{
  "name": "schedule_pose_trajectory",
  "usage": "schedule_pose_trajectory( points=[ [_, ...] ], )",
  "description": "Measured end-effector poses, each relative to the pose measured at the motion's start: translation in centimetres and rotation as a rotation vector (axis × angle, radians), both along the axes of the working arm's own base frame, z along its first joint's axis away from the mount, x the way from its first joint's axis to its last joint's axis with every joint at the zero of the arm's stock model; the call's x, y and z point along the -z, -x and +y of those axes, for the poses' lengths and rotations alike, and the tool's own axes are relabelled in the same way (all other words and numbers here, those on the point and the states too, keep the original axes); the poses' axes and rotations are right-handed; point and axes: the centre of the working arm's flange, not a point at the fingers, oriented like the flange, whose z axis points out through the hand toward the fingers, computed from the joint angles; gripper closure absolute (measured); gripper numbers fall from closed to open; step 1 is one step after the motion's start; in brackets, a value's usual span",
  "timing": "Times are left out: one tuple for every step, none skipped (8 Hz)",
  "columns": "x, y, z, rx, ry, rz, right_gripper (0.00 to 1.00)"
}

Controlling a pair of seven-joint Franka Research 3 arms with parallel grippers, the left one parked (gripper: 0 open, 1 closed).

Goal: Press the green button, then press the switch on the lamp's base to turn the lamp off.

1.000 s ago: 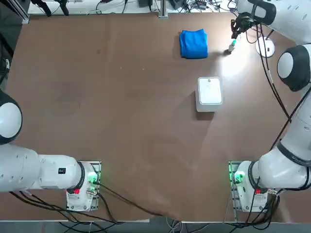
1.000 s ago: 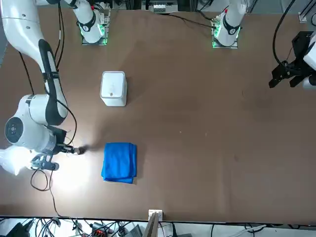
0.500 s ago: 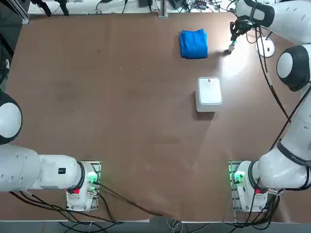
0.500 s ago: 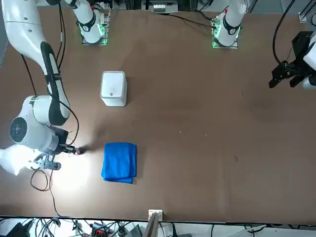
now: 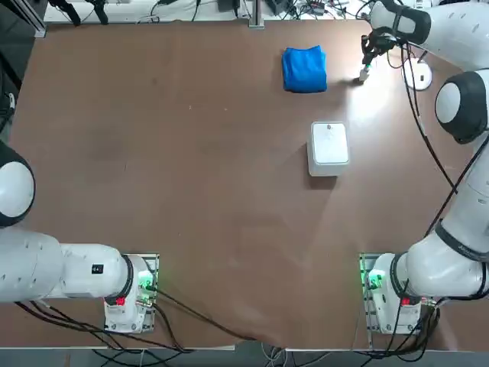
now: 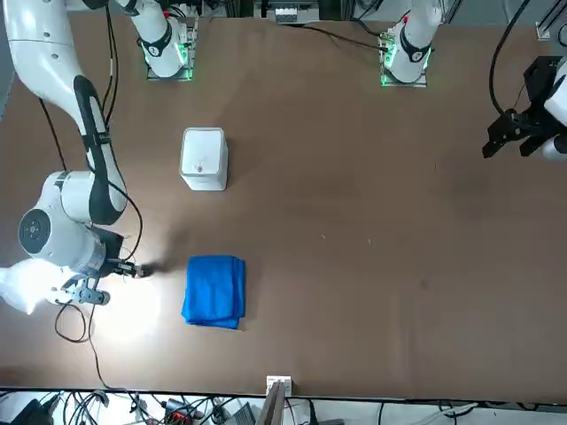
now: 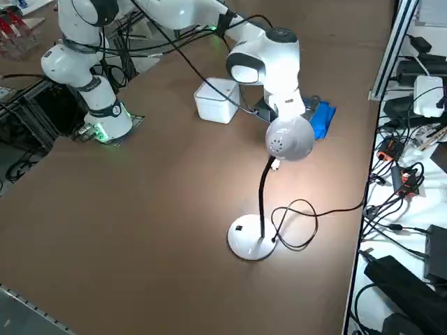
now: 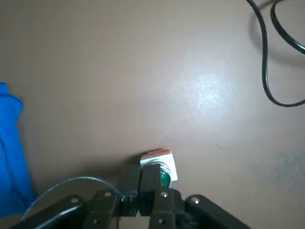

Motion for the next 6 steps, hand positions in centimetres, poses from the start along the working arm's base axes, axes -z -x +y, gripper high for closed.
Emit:
schedule_pose_trajectory(
  points=[
    [-0.02,0.08,0.01,0.0,0.0,-0.008,0.99],
    [-0.02,0.17,0.02,0.0,0.0,-0.011,0.99],
    [-0.02,0.21,0.02,0.0,0.0,-0.011,0.99],
    [-0.02,0.22,0.02,0.0,0.0,-0.011,0.99],
    [-0.02,0.23,0.02,0.0,0.0,-0.011,0.99],
    [-0.03,0.23,0.02,0.0,0.0,-0.011,0.99]
  ],
)
